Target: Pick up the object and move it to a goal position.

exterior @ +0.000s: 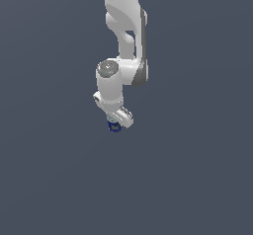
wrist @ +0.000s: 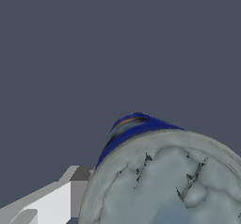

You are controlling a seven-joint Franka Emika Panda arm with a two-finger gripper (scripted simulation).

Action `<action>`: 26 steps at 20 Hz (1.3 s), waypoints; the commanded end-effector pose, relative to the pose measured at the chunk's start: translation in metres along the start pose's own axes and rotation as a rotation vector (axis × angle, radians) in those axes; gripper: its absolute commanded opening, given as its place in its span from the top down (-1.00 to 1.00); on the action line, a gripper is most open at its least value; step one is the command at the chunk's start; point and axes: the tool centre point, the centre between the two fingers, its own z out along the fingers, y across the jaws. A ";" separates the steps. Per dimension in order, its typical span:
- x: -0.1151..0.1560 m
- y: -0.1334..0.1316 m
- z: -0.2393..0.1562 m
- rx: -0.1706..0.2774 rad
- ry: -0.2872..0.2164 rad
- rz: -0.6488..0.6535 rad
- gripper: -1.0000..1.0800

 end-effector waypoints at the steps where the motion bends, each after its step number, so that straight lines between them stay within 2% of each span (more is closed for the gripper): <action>1: 0.005 -0.007 -0.012 0.003 0.004 0.000 1.00; 26: 0.067 -0.108 -0.170 0.002 0.004 0.000 1.00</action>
